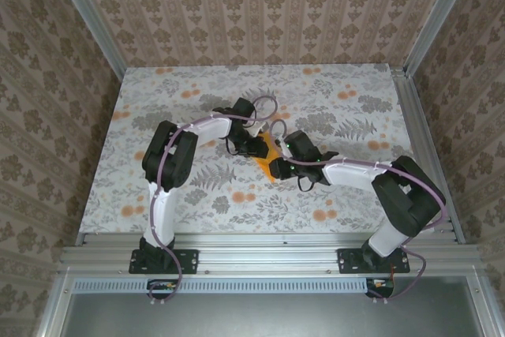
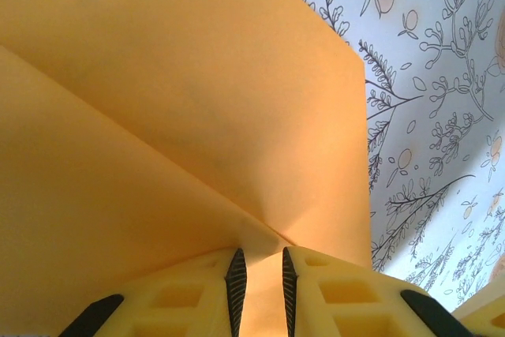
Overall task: Fold a paper plane with a square sheet of paper (pick it up from the middle)
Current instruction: Fourth fold the wing at the center of the table.
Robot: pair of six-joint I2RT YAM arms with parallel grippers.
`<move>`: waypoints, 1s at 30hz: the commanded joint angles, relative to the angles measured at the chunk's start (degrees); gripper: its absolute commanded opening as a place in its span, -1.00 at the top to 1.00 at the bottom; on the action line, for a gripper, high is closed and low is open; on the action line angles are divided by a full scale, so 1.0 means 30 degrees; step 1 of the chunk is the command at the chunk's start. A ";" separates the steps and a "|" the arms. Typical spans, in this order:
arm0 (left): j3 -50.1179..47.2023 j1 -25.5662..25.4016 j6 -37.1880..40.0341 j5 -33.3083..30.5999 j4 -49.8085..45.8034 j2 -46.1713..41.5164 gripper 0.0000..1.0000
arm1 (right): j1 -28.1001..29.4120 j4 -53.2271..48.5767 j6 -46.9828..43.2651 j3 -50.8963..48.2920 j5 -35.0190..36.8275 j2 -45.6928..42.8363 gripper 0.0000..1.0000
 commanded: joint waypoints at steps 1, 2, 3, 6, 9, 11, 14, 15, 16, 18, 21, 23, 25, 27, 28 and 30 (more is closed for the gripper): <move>-0.0677 0.0181 0.0529 -0.0878 -0.0377 0.0542 0.52 | -0.0615 0.1366 0.2340 -0.0040 -0.2280 0.0539 0.45; -0.0709 0.0234 0.0510 -0.0852 -0.0337 0.0528 0.52 | -0.0814 0.1439 0.2721 0.0002 -0.2524 0.0789 0.47; -0.0783 0.0281 0.0485 -0.0794 -0.0275 0.0500 0.52 | -0.1077 0.1556 0.3114 0.0044 -0.2803 0.1040 0.48; -0.0945 0.0381 0.0397 -0.0618 -0.0108 0.0436 0.53 | -0.1426 0.1871 0.3896 0.0134 -0.3090 0.1573 0.52; -0.0944 0.0384 0.0382 -0.0571 -0.0106 0.0432 0.53 | -0.1516 0.2134 0.4360 0.0463 -0.3687 0.2241 0.54; -0.0952 0.0414 0.0353 -0.0556 -0.0106 0.0410 0.53 | -0.1580 0.2394 0.4637 0.0559 -0.4094 0.2714 0.56; -0.0975 0.0443 0.0354 -0.0585 -0.0135 0.0397 0.54 | -0.1684 0.2945 0.5093 0.0582 -0.4684 0.3185 0.57; -0.0992 0.0472 0.0330 -0.0585 -0.0094 0.0438 0.54 | -0.1685 0.2958 0.5149 0.0658 -0.4840 0.3332 0.57; -0.0987 0.0472 0.0338 -0.0557 -0.0113 0.0454 0.54 | -0.1697 0.3011 0.5202 0.0691 -0.4939 0.3490 0.58; -0.0984 0.0472 0.0324 -0.0556 -0.0106 0.0497 0.54 | -0.1693 0.3303 0.5349 0.0663 -0.5182 0.3702 0.58; -0.1031 0.0472 0.0294 -0.0595 -0.0106 0.0549 0.54 | -0.1687 0.3709 0.5589 0.0649 -0.5500 0.3943 0.58; -0.1094 0.0472 0.0296 -0.0585 -0.0077 0.0556 0.54 | -0.1656 0.3851 0.5654 0.0663 -0.5614 0.4118 0.58; -0.1175 0.0501 0.0294 -0.0614 -0.0033 0.0562 0.54 | -0.1676 0.3986 0.5712 0.0661 -0.5698 0.4295 0.59; -0.1236 0.0501 0.0294 -0.0629 -0.0047 0.0602 0.54 | -0.1670 0.4119 0.5742 0.0663 -0.5820 0.4367 0.58; -0.1250 0.0501 0.0294 -0.0614 -0.0035 0.0615 0.54 | -0.1663 0.4162 0.5736 0.0645 -0.5878 0.4400 0.59; -0.1296 0.0531 0.0305 -0.0585 0.0004 0.0641 0.54 | -0.1669 0.4296 0.5743 0.0608 -0.6001 0.4352 0.60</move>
